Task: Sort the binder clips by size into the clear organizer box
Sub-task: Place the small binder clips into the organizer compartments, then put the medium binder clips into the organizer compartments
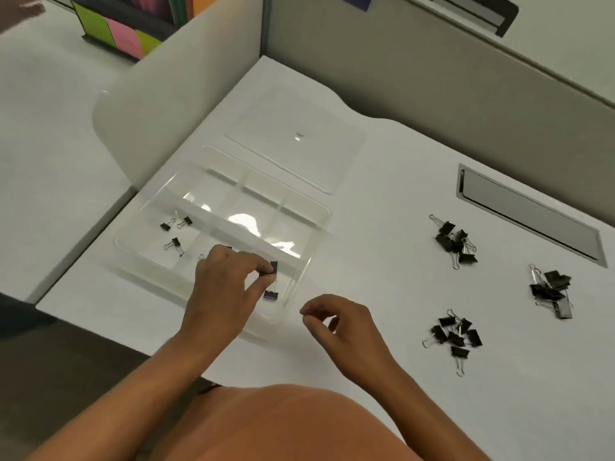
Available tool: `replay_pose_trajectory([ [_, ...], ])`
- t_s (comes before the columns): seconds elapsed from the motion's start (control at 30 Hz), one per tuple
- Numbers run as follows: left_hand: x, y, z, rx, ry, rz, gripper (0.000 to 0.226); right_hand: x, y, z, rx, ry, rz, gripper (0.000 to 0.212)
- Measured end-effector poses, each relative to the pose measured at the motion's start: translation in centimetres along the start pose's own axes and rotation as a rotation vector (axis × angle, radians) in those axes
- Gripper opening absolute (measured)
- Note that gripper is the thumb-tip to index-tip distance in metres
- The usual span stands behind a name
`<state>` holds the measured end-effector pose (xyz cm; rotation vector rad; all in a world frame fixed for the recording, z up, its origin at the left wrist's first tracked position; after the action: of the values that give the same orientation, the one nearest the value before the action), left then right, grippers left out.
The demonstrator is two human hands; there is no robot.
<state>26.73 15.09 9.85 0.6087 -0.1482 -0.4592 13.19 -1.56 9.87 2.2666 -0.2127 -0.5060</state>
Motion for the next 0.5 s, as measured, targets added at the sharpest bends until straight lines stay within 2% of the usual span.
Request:
replay_pose_trajectory([
  [0.13, 1.3, -2.1, -0.9, 0.185, -0.035, -0.079, 0.008, -1.7, 0.7, 1.5, 0.068, -0.071, 0.026, 0.013],
  [0.2, 1.1, -2.4, -0.6, 0.174, -0.059, -0.053, 0.014, -2.2, 1.0, 2.0, 0.102, -0.095, 0.046, 0.013],
  [0.3, 0.2, -4.0, 2.2, 0.103, -0.224, -0.083, 0.018, -3.5, 1.7, 3.5, 0.164, -0.158, 0.107, 0.012],
  [0.4, -0.9, -6.8, 5.7, 0.007, -0.371, -0.23, 0.017, -5.0, 2.3, 5.5, 0.205, -0.217, 0.148, 0.013],
  [0.5, -2.1, -10.8, 8.4, -0.04, -0.398, -0.449, 0.017, -6.6, 3.4, 8.4, 0.208, -0.276, 0.256, 0.015],
])
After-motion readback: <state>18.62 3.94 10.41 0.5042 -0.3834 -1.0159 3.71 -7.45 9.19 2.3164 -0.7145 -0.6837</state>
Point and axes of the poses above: each hand's wrist, its own x-axis towards the middle knuckle, its own y-axis out of the back of the hand, z = x × y, the point moved 4 cm from there along x, towards the middle knuckle, and after that the axes turned 11 degrees about -x, right-handed, at the moved point
